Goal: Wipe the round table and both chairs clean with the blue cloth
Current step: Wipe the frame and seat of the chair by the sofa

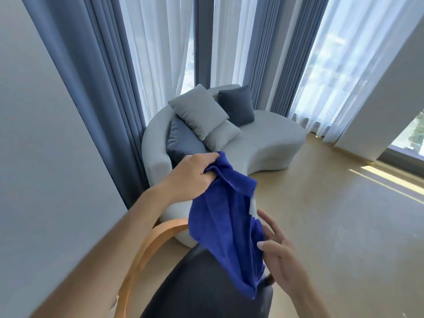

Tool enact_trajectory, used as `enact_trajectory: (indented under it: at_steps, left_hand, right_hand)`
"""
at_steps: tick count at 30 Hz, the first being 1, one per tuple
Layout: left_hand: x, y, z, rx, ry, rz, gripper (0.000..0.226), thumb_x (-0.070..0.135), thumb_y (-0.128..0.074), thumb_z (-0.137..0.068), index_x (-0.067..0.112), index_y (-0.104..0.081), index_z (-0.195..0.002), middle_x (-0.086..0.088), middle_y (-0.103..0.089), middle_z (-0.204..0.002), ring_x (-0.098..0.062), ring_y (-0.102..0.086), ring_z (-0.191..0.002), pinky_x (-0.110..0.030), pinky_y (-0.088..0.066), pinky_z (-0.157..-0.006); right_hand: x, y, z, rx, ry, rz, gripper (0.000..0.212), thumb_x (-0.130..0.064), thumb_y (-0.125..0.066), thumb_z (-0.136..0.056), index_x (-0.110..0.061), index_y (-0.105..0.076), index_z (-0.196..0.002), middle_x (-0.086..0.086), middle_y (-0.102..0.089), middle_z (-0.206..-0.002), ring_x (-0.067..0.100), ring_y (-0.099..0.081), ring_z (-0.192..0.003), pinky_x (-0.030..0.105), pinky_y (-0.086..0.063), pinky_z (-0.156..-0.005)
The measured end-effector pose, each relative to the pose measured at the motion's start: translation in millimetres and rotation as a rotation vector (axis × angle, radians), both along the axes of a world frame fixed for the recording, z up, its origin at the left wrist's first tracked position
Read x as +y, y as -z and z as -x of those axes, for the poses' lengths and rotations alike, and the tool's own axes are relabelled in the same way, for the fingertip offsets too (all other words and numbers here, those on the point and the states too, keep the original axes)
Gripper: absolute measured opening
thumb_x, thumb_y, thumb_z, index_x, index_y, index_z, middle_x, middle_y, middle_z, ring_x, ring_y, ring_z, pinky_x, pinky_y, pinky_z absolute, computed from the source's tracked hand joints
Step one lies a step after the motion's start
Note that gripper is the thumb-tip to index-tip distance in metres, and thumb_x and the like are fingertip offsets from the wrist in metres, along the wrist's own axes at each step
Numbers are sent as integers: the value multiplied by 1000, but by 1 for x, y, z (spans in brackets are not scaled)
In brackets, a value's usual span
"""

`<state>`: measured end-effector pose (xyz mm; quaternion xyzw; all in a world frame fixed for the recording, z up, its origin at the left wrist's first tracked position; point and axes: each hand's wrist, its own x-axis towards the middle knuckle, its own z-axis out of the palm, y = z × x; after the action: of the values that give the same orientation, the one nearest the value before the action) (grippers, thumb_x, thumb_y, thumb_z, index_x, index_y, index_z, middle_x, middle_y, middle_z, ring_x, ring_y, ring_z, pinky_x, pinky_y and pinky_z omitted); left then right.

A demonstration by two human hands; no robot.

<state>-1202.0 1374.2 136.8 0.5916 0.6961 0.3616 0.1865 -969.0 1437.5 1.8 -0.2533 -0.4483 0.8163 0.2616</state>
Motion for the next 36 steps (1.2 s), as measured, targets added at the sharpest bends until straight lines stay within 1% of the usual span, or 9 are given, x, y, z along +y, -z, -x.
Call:
enact_trajectory:
  at_steps: [5,8,10,13,16,21,29,33,36]
  left_hand:
    - [-1,-18,-7,86,66,21,12,0,-45,-89,6,-52,-81,-8,-58,-73,-14,-43,-65,-21,-33,-59]
    - [-2,-28,-9,136,103,15,16,0,-46,-87,10,-48,-74,1,-51,-63,-9,-39,-58,-19,-31,-55]
    - [-2,-33,-11,173,140,18,26,-1,-46,-85,18,-45,-68,6,-49,-58,-8,-41,-57,-17,-32,-53]
    - [-3,-41,-15,187,210,24,35,-1,-49,-86,31,-50,-71,10,-58,-66,-5,-51,-63,-15,-35,-59]
    - [-8,-42,-11,88,184,-19,24,5,-58,-88,27,-62,-93,11,-67,-88,-3,-61,-83,-18,-44,-75]
    - [-26,-29,12,-444,47,-114,33,4,-68,-82,21,-57,-108,-5,-66,-108,-15,-66,-99,-29,-54,-89]
    - [-67,77,-10,-509,-20,372,53,-6,-60,-79,16,-49,-126,-3,-60,-123,-14,-57,-115,-32,-48,-99]
    - [-61,95,-34,-654,114,266,77,35,-79,-74,37,-34,-136,18,-55,-129,1,-55,-117,-22,-47,-97]
    - [-44,98,-43,-502,15,103,60,45,-77,-72,47,-41,-120,23,-59,-113,2,-59,-104,-11,-48,-79]
  right_hand:
    - [5,-41,11,-253,-95,-324,49,-9,-71,-81,-28,-53,-123,5,-65,-120,18,-66,-100,24,-54,-74]
    - [11,-71,19,-453,44,-624,74,-22,-79,-78,-50,-35,-131,-18,-42,-141,3,-47,-124,19,-44,-91]
    - [9,-97,28,-379,79,-818,88,-34,-80,-71,-57,-25,-136,-32,-35,-141,-7,-34,-131,17,-35,-99]
    - [3,-126,51,-391,-17,-996,91,-32,-77,-68,-53,-26,-139,-39,-49,-121,-12,-47,-116,7,-42,-88]
    - [4,-143,67,-480,86,-1173,52,-20,-74,-76,-39,-52,-119,-32,-59,-90,-14,-55,-89,1,-39,-68]
    - [9,-161,69,-386,207,-1134,21,-9,-70,-81,-27,-63,-89,-17,-64,-73,-3,-57,-70,9,-41,-61]
    - [9,-206,60,-128,294,-877,17,0,-65,-85,-13,-65,-96,-3,-67,-82,10,-62,-78,23,-50,-67]
    - [11,-223,54,-99,340,-886,16,-1,-64,-87,-5,-63,-103,7,-65,-89,17,-60,-83,30,-49,-72]
    - [14,-226,46,-97,364,-845,17,0,-62,-88,-5,-62,-104,5,-64,-88,15,-59,-81,26,-49,-68]
